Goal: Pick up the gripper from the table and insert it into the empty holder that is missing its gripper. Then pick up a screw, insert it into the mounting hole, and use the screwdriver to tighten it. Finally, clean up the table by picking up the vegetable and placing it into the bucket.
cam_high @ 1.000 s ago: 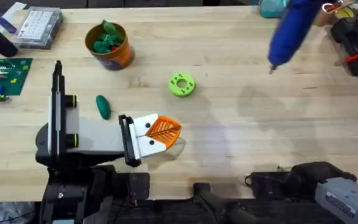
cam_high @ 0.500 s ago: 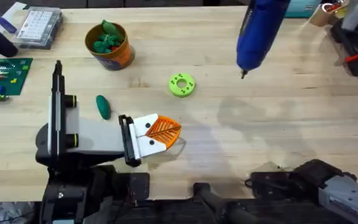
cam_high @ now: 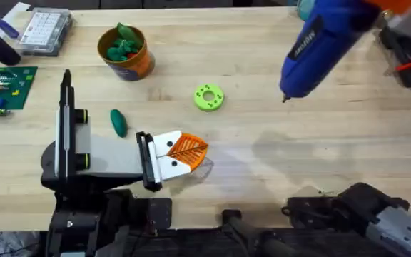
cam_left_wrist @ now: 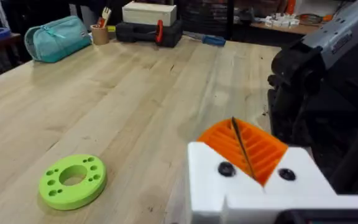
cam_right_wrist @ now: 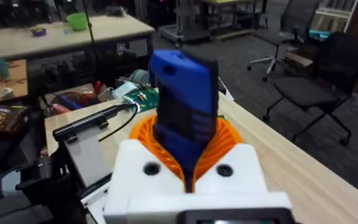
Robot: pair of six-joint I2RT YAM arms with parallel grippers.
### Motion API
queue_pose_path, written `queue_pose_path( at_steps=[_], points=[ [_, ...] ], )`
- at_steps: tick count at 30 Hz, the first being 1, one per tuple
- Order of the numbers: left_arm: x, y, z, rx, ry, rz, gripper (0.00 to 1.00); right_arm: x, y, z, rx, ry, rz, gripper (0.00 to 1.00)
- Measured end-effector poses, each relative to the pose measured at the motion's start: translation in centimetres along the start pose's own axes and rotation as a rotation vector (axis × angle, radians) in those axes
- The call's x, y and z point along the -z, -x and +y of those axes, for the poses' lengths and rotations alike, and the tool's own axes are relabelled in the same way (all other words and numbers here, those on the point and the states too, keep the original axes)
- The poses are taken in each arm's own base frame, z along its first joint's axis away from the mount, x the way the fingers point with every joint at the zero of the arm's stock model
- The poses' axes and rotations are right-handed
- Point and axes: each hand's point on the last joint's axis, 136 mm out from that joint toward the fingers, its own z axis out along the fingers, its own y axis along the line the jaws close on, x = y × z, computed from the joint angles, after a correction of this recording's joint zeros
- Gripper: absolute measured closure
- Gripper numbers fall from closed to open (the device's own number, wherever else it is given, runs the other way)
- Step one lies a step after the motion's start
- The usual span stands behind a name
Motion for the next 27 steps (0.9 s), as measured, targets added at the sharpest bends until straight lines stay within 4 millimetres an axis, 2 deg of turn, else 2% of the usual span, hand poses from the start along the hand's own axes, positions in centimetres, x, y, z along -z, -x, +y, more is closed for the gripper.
queue_pose_path(
  at_steps=[3, 5, 8, 12, 21, 27],
  points=[
    [0.0, 0.0, 0.0, 0.0, -0.001, 0.0, 0.987, -0.5, 0.0, 0.3, 0.028, 0.038, -0.079, 0.975],
    [0.0, 0.0, 0.0, 0.0, -0.002, 0.0, 0.987, -1.3, -0.9, 0.2, 0.022, 0.067, -0.097, 0.975],
    [0.0, 0.0, 0.0, 0.0, -0.002, 0.0, 0.987, -2.9, -2.7, 0.1, -0.001, 0.105, -0.087, 0.976],
    [0.0, 0.0, 0.0, 0.0, -0.002, 0.0, 0.987, -5.6, -4.0, 0.5, -0.017, 0.17, -0.072, 0.976],
    [0.0, 0.0, 0.0, 0.0, -0.002, 0.0, 0.987, -10.3, -5.0, 3.7, 0.004, 0.332, -0.113, 0.976],
    [0.0, 0.0, 0.0, 0.0, -0.002, 0.0, 0.987, -11.5, -4.1, 6.1, 0.059, 0.427, -0.203, 0.976]
  ],
)
